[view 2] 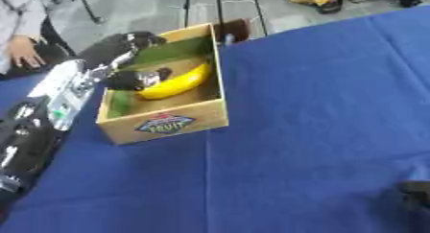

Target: Pick up objects on the table and place them in the box.

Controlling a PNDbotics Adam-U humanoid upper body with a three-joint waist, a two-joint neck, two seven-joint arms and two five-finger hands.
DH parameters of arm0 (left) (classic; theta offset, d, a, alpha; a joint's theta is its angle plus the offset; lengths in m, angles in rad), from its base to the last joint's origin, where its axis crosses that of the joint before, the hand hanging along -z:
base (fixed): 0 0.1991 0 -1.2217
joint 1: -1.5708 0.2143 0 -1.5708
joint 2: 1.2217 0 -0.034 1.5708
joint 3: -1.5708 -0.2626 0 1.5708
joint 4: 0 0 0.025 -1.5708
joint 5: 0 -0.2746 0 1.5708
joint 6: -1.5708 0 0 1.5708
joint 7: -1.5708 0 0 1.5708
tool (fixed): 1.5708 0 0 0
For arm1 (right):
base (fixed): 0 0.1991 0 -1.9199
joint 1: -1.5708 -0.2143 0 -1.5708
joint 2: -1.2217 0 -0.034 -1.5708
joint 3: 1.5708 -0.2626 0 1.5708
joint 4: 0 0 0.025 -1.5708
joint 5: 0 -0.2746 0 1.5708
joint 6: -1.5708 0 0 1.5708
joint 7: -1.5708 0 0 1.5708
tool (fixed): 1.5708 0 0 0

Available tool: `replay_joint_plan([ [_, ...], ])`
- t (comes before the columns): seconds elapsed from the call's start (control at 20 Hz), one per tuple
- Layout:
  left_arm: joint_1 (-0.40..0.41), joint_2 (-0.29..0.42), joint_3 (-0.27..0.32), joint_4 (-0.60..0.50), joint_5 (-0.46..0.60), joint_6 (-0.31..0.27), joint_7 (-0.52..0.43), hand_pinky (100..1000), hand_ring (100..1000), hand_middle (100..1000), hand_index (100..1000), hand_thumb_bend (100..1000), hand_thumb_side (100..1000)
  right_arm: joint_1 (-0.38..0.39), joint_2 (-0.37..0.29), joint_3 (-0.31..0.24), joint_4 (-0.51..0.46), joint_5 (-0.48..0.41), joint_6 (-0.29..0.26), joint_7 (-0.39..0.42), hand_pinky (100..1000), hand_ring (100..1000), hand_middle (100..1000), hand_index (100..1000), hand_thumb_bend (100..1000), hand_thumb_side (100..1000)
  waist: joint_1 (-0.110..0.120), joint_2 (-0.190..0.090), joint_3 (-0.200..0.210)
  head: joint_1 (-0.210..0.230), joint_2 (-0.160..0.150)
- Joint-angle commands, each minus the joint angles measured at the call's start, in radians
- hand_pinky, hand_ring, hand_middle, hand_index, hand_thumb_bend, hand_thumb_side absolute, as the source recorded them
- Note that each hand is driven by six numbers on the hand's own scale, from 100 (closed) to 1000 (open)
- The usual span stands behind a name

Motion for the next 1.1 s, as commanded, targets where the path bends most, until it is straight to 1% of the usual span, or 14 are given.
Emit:
replay_joint_plan([
  [0.05,-0.001,0.061,0.017,-0.097,0.077,0.046,0.044,598,817,794,913,383,1000,0.007,-0.013,0.001,-0.001,0.0,0.007,0.0,776,777,484,715,100,944,-0.01,-0.026,0.004,-0.006,0.01],
  [0.2,0.005,0.067,0.011,-0.123,0.102,0.069,0.041,598,817,794,913,383,1000,0.007,-0.013,0.001,-0.001,0.0,0.007,-0.001,776,777,484,715,100,944,-0.01,-0.027,0.004,-0.006,0.01],
  [0.25,0.006,0.068,0.011,-0.128,0.106,0.072,0.039,556,767,746,875,268,934,0.007,-0.013,0.0,-0.001,0.0,0.007,-0.001,776,778,485,715,100,949,-0.01,-0.027,0.004,-0.006,0.01],
  [0.3,-0.003,0.077,0.019,-0.138,0.113,0.069,0.043,554,763,744,874,268,930,0.006,-0.008,-0.003,0.0,-0.001,0.007,-0.004,776,778,485,715,100,949,-0.019,-0.036,0.013,-0.007,0.011],
  [0.35,-0.017,0.091,0.036,-0.156,0.124,0.059,0.053,544,749,733,869,265,932,0.014,-0.002,-0.007,0.002,-0.003,0.01,-0.008,776,778,484,715,100,948,-0.03,-0.052,0.03,-0.011,0.025],
  [0.4,-0.016,0.087,0.057,-0.178,0.138,0.051,0.066,535,740,727,864,260,936,0.027,0.004,-0.011,0.004,-0.006,0.014,-0.012,776,778,485,715,100,948,-0.043,-0.073,0.052,-0.021,0.045],
  [0.45,-0.002,0.075,0.082,-0.203,0.153,0.045,0.081,521,728,720,858,251,942,0.037,0.008,-0.015,0.006,-0.008,0.016,-0.017,776,778,485,715,100,949,-0.052,-0.087,0.071,-0.032,0.058],
  [0.55,0.039,0.048,0.128,-0.252,0.183,0.034,0.111,504,713,712,852,232,956,0.046,0.014,-0.023,0.006,-0.012,0.018,-0.027,775,778,485,716,100,952,-0.068,-0.102,0.101,-0.053,0.075],
  [0.6,0.062,0.031,0.135,-0.277,0.198,0.03,0.126,498,707,706,847,215,979,0.047,0.017,-0.029,0.005,-0.015,0.018,-0.034,774,778,485,716,100,954,-0.077,-0.109,0.117,-0.064,0.084],
  [0.65,0.086,0.015,0.134,-0.302,0.214,0.028,0.141,491,698,702,844,236,1000,0.046,0.019,-0.034,0.004,-0.019,0.018,-0.041,773,778,486,716,100,956,-0.084,-0.114,0.129,-0.07,0.09],
  [0.7,0.109,-0.001,0.13,-0.325,0.228,0.027,0.156,486,694,701,842,240,1000,0.042,0.02,-0.038,0.002,-0.023,0.018,-0.048,773,778,486,716,100,959,-0.091,-0.117,0.139,-0.075,0.094],
  [0.95,0.223,-0.06,0.097,-0.439,0.298,0.058,0.226,451,662,691,839,202,1000,0.032,0.026,-0.055,0.0,-0.037,0.013,-0.076,770,777,486,715,100,963,-0.116,-0.127,0.178,-0.089,0.096],
  [1.1,0.294,-0.087,0.069,-0.509,0.341,0.052,0.269,447,655,686,837,192,1000,0.029,0.028,-0.062,-0.001,-0.042,0.012,-0.09,769,777,488,714,100,967,-0.127,-0.132,0.194,-0.092,0.095],
])
